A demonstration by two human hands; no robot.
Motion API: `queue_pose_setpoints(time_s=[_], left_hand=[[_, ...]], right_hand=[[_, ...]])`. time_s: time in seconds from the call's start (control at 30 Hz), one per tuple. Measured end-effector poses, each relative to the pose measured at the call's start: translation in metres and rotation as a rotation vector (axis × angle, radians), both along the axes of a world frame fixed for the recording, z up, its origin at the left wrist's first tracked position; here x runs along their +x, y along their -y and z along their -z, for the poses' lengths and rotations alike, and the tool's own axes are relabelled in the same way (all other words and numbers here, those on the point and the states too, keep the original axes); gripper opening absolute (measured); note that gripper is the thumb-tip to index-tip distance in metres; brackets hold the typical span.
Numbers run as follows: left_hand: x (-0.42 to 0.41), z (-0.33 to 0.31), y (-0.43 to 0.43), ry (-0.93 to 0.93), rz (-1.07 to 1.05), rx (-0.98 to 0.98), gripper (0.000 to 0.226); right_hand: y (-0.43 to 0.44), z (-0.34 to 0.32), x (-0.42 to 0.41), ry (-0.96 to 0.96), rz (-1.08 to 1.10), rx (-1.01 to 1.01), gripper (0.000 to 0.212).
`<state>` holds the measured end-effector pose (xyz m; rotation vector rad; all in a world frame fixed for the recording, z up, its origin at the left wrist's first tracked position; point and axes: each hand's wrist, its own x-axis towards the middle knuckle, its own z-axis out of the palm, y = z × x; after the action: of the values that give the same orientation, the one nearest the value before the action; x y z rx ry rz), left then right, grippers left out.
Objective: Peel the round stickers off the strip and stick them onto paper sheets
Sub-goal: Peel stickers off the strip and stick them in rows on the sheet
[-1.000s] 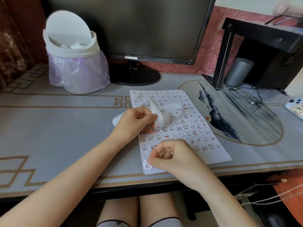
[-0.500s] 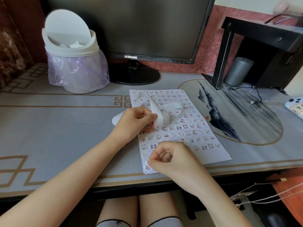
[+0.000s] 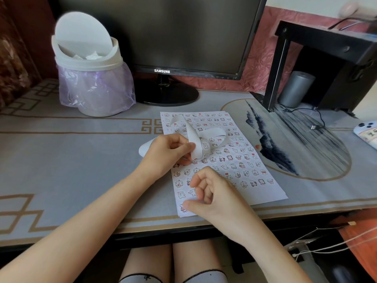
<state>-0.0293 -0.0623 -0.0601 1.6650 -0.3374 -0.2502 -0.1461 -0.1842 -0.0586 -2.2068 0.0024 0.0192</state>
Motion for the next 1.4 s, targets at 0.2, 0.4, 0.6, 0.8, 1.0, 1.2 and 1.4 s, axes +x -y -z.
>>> queue_pose_setpoints(time_s=[0.2, 0.4, 0.6, 0.8, 1.0, 1.2, 1.4], left_hand=[[0.001, 0.0, 0.0, 0.006, 0.0, 0.003, 0.017], [0.0, 0.001, 0.0, 0.008, 0.001, 0.009, 0.017], [-0.001, -0.002, -0.001, -0.002, -0.008, -0.015, 0.019], [0.001, -0.004, -0.003, 0.056, -0.056, -0.035, 0.018], [-0.001, -0.011, -0.004, 0.106, -0.096, -0.125, 0.018], [-0.002, -0.014, -0.005, 0.111, -0.114, -0.226, 0.016], [-0.003, -0.015, -0.005, 0.092, -0.088, -0.261, 0.014]], right_hand=[[0.003, 0.003, 0.001, 0.0, -0.02, 0.045, 0.018], [0.0, 0.003, 0.002, 0.015, 0.01, 0.038, 0.019], [0.003, 0.005, 0.004, 0.021, 0.004, 0.021, 0.012], [0.012, -0.01, 0.026, 0.123, 0.048, 0.217, 0.014], [0.018, -0.019, 0.055, 0.25, 0.129, 0.279, 0.013], [0.014, -0.017, 0.066, 0.268, 0.151, 0.272, 0.012], [0.015, -0.016, 0.069, 0.317, 0.191, 0.31, 0.013]])
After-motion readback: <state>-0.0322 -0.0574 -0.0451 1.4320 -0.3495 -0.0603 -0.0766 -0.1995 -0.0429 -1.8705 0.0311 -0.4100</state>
